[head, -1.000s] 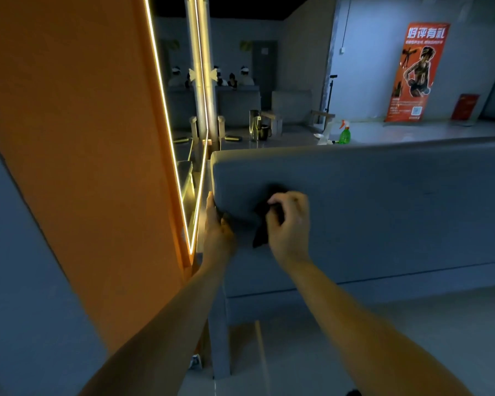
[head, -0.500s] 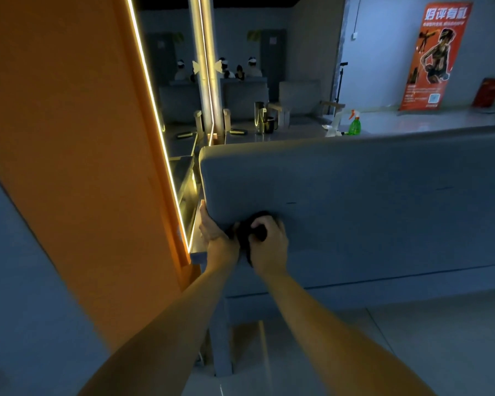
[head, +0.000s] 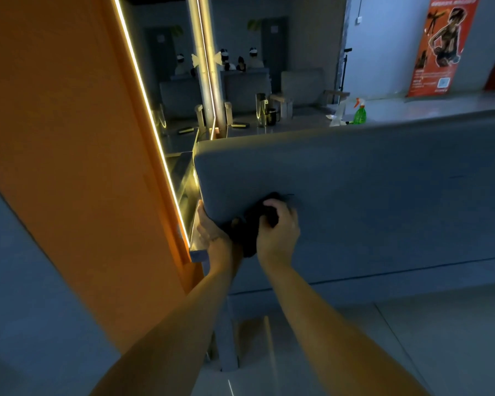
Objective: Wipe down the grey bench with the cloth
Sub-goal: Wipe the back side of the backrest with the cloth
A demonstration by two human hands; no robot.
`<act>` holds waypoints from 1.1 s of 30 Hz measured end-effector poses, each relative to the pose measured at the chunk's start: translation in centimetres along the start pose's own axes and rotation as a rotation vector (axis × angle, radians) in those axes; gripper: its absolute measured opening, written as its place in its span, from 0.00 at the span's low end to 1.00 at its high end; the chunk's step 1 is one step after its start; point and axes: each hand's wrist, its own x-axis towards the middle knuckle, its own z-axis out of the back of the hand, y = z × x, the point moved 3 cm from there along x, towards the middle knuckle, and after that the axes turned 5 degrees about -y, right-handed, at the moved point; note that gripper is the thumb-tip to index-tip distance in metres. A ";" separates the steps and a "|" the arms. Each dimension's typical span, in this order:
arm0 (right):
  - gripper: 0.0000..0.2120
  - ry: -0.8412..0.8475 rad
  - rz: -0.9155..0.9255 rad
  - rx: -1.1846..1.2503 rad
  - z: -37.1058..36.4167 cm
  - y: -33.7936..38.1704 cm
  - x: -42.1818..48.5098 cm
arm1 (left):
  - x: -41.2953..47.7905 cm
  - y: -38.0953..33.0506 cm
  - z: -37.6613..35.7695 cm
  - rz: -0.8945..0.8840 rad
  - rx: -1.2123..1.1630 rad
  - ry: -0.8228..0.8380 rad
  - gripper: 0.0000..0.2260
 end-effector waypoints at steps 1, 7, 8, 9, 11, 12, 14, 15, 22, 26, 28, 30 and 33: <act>0.13 0.046 0.007 -0.006 0.0 0.0 -0.1 | -0.4 -0.6 0.0 -0.036 -0.056 0.033 0.49; 0.13 -0.055 -0.139 0.010 5.9 -0.9 2.7 | -2.0 -3.1 0.7 -0.173 0.197 -0.116 0.39; 0.14 -0.112 -0.199 0.037 6.4 -1.2 3.3 | -2.0 -3.3 0.7 -0.160 0.143 -0.116 0.40; 0.15 -0.143 -0.238 0.055 6.3 -1.2 3.6 | -2.3 -3.3 0.6 -0.137 0.119 -0.116 0.39; 0.15 -0.139 -0.277 0.049 4.5 -0.4 3.1 | -2.6 -3.2 0.5 -0.109 0.107 -0.128 0.39; 0.15 -0.125 -0.287 0.050 3.2 0.0 2.6 | -2.2 -2.6 0.2 -0.085 0.085 -0.116 0.38; 0.14 -0.108 -0.317 0.080 1.6 0.7 1.8 | -1.1 -0.7 -0.1 0.025 0.160 -0.058 0.34; 0.14 -0.103 -0.333 0.093 1.3 0.8 1.7 | -0.4 0.5 -0.4 0.076 0.217 -0.025 0.31; 0.11 0.202 -0.201 0.038 1.3 1.2 -0.3 | -1.6 -0.8 -0.1 0.094 0.360 0.063 0.24; 0.11 -0.084 -0.350 0.101 4.9 -0.1 2.6 | -1.9 -2.1 0.5 -0.086 0.095 -0.111 0.38; 0.12 -0.219 -0.457 0.157 6.7 -0.7 4.6 | -2.6 -3.2 0.5 -0.091 0.103 -0.102 0.39; 0.12 -0.295 -0.539 0.219 7.3 -1.0 5.6 | -2.2 -2.9 0.4 -0.117 0.106 -0.096 0.39; 0.12 -0.248 -0.564 0.207 4.9 -0.3 4.5 | -1.4 -1.6 0.3 -0.020 0.082 -0.085 0.39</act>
